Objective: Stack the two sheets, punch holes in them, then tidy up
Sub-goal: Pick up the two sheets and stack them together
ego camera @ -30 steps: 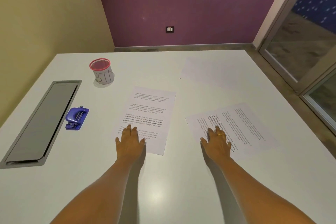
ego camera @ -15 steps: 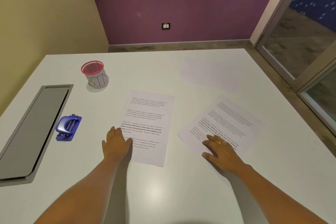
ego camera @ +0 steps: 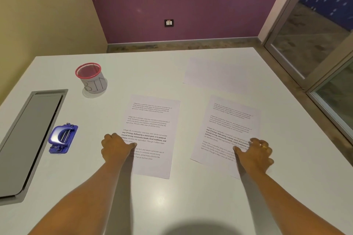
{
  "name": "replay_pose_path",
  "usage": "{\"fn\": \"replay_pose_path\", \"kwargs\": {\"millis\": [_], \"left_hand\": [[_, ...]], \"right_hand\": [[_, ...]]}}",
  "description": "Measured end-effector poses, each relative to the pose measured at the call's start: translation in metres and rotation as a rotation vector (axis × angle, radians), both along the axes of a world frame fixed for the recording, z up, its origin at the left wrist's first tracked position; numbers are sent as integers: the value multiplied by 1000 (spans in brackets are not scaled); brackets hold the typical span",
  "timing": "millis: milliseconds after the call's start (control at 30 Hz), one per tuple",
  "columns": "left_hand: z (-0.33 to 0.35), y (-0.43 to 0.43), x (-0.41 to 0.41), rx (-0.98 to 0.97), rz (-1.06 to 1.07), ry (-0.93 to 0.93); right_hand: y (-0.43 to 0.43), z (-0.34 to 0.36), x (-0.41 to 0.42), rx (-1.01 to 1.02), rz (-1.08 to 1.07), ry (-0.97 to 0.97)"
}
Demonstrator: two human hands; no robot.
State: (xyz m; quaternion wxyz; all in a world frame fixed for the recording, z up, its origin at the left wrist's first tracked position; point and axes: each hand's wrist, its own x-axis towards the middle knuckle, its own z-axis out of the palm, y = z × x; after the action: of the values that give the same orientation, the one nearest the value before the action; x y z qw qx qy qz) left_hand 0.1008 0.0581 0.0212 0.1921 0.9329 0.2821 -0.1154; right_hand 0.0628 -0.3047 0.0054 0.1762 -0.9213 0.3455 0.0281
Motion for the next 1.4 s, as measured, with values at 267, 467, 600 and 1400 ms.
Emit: {"fn": "replay_pose_path", "kwargs": {"millis": [267,467,600,1400], "left_hand": [[4,-2,6,-26,48,22],[2,-2,15,-96,149,72],[1,-1,19,-220,202,64],[4,1,-16,-609,183,-279]], "right_hand": [[-5,3,11,119,-317,153],[-5,7,18,213,-331,148],[-4,10,21,302,-309,133],[12,28,11,412,1,-244]]}}
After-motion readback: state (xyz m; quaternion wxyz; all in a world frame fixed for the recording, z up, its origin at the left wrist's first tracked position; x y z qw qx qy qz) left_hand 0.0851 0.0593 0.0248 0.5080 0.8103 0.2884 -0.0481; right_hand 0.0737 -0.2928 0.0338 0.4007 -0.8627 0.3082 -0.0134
